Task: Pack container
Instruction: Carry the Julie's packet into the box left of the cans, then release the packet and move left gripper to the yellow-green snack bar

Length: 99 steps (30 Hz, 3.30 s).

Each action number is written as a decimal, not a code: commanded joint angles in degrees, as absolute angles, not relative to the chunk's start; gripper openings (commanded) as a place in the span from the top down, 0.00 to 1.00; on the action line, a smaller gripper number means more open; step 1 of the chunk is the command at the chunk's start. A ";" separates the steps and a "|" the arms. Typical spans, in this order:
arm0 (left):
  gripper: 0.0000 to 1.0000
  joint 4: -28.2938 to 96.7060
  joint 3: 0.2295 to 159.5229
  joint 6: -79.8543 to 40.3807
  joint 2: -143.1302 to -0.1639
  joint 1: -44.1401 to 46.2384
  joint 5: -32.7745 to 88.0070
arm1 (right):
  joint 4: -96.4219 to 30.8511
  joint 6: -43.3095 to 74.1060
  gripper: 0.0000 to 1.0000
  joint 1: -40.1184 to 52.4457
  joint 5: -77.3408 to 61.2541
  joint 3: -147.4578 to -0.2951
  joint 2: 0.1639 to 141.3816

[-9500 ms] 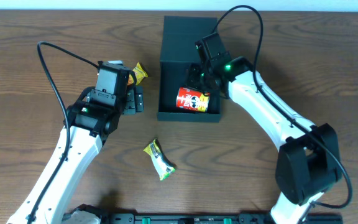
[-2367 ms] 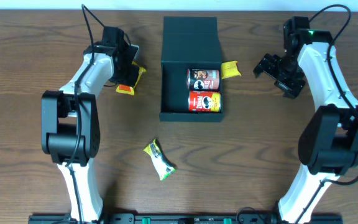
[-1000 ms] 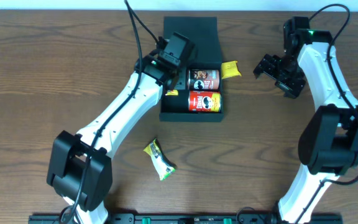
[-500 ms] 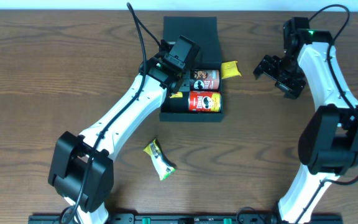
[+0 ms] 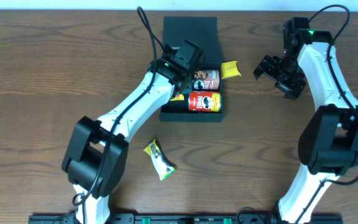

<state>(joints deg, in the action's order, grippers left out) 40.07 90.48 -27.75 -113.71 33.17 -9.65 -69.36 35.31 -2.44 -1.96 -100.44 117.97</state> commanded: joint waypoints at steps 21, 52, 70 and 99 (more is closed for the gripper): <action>0.61 38.94 90.85 -29.78 -118.74 33.41 -9.85 | -69.89 34.59 0.02 -2.17 -1.54 -101.19 118.08; 0.04 75.53 88.31 -66.78 -95.13 37.69 -2.81 | -71.22 33.58 0.01 -2.28 -0.45 -101.19 118.08; 0.04 65.82 66.59 -75.29 -83.46 42.96 16.51 | -73.71 33.32 0.01 -2.28 1.69 -101.19 118.08; 0.05 83.22 63.13 -113.27 -63.94 93.73 -23.29 | -76.62 32.12 0.01 -2.26 1.48 -101.19 118.08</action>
